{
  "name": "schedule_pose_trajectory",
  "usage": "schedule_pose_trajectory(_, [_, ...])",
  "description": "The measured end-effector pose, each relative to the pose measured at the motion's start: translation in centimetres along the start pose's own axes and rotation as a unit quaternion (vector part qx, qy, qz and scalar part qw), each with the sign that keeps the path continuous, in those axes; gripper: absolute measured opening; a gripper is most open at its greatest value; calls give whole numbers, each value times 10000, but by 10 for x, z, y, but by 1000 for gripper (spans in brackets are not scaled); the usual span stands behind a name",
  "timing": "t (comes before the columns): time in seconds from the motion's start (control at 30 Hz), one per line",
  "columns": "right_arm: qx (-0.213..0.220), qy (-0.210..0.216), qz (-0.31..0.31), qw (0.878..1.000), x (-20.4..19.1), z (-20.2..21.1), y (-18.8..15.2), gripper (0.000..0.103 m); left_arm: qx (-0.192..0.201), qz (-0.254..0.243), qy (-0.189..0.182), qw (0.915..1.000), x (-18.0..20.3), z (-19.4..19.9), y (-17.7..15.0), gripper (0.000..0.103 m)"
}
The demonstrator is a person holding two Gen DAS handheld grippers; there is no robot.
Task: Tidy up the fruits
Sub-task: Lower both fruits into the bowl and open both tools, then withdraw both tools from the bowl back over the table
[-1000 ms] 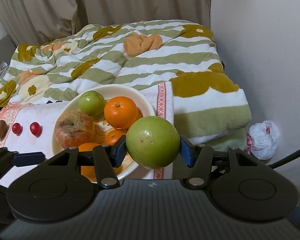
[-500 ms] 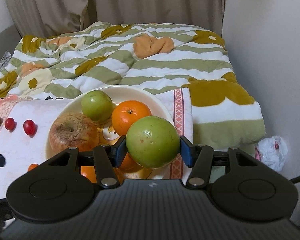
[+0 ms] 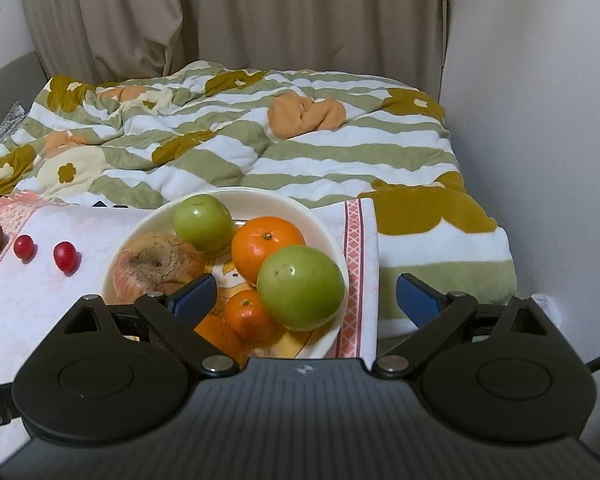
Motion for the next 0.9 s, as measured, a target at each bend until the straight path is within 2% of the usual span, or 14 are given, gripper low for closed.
schedule_pose_trajectory(0.5, [192,140,156,9996,-15,79,-15,103,578,276,254,9976,-5,73,-16,98])
schedule_pose_trajectory(0.9, [334,527,389,9973,-60,125,-24,103,852,598,899,9905,-67,126,-37,99])
Point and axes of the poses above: each gripper's, at about its wrist camera, not at the fingertips, and z roughly against the way its jaws point, x to its right, y to its top, the point moved 9 cm from there along -z, roughly the way its jaws point, and after that the axes turned 12 degrees about -x, right-handed, at the moved point
